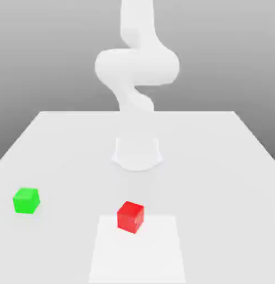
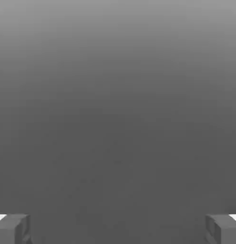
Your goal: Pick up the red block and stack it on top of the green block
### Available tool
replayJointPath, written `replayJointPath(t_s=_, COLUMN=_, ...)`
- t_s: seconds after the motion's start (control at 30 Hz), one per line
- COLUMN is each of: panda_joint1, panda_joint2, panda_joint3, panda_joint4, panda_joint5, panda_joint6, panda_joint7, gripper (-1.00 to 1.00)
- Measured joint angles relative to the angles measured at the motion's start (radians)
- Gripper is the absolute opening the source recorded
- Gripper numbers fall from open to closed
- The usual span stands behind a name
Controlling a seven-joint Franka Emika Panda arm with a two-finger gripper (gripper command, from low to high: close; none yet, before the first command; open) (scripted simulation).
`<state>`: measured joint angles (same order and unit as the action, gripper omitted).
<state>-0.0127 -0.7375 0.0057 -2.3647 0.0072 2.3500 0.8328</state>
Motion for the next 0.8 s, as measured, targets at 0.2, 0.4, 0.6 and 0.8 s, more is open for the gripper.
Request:
replayJointPath(t_s=0.2, panda_joint1=-0.033, panda_joint2=0.183, panda_joint3=0.02, panda_joint4=-0.182, panda_joint5=0.015, panda_joint6=0.142, panda_joint7=0.099, gripper=0.0)
replayJointPath(t_s=0.4, panda_joint1=-0.068, panda_joint2=0.371, panda_joint3=0.047, panda_joint4=-0.369, panda_joint5=0.026, panda_joint6=0.287, panda_joint7=0.205, gripper=0.0)
replayJointPath(t_s=0.6, panda_joint1=-0.106, panda_joint2=0.657, panda_joint3=0.071, panda_joint4=-0.54, panda_joint5=0.009, panda_joint6=0.503, panda_joint7=0.337, gripper=0.0)
replayJointPath(t_s=0.8, panda_joint1=-0.079, panda_joint2=0.903, panda_joint3=0.024, panda_joint4=-0.527, panda_joint5=-0.056, panda_joint6=0.707, panda_joint7=0.396, gripper=-1.0)
